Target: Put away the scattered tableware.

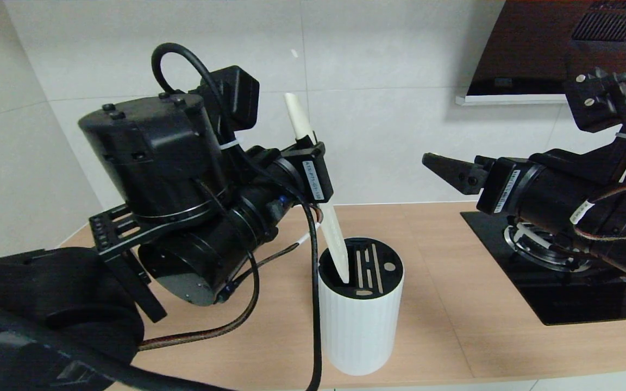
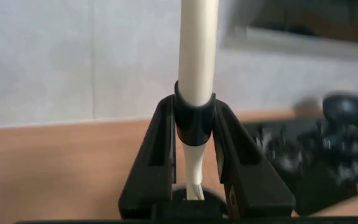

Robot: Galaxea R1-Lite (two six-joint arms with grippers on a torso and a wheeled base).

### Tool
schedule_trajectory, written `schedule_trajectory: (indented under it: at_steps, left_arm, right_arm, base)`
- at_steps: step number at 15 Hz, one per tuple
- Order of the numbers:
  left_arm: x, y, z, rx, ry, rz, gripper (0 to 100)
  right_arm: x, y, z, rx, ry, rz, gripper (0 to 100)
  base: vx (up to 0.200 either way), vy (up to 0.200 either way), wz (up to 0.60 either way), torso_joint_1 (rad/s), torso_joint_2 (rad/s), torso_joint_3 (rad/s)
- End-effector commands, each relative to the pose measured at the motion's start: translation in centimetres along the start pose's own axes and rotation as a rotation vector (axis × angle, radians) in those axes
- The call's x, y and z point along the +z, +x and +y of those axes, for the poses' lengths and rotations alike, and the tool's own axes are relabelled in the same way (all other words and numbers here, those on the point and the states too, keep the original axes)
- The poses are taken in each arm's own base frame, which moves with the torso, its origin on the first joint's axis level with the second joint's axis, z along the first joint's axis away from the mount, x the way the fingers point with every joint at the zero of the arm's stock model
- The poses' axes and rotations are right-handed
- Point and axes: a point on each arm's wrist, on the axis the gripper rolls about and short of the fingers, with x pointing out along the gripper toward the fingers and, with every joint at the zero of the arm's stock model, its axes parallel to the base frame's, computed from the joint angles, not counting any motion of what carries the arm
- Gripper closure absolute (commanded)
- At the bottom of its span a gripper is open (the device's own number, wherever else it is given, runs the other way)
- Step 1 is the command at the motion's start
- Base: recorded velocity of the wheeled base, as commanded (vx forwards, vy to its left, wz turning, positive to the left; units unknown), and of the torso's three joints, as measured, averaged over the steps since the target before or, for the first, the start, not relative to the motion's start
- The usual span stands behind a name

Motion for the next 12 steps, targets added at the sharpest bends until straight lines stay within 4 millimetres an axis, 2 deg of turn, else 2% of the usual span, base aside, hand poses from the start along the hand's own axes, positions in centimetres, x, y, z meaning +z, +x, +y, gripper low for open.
schedule_trajectory:
  at_steps: [1, 7, 12]
  left_arm:
    - [-1.1, 0.5, -0.2, 0.002, 0.009, 0.026, 100]
    - [-2.6, 1.6, -0.4, 0.016, 0.011, 0.020, 100]
    - [-3.0, 1.8, -0.4, 0.018, 0.013, 0.022, 100]
  right_arm:
    - [-0.1, 0.1, 0.0, 0.000, -0.001, 0.004, 0]
    - [-0.4, 0.3, 0.0, -0.002, -0.003, 0.015, 0]
    - [-0.4, 0.3, 0.0, -0.002, -0.003, 0.015, 0]
  base:
    - [0.000, 0.000, 0.00, 0.000, 0.00, 0.000]
    - [0.000, 0.000, 0.00, 0.000, 0.00, 0.000]
    - [0.000, 0.000, 0.00, 0.000, 0.00, 0.000]
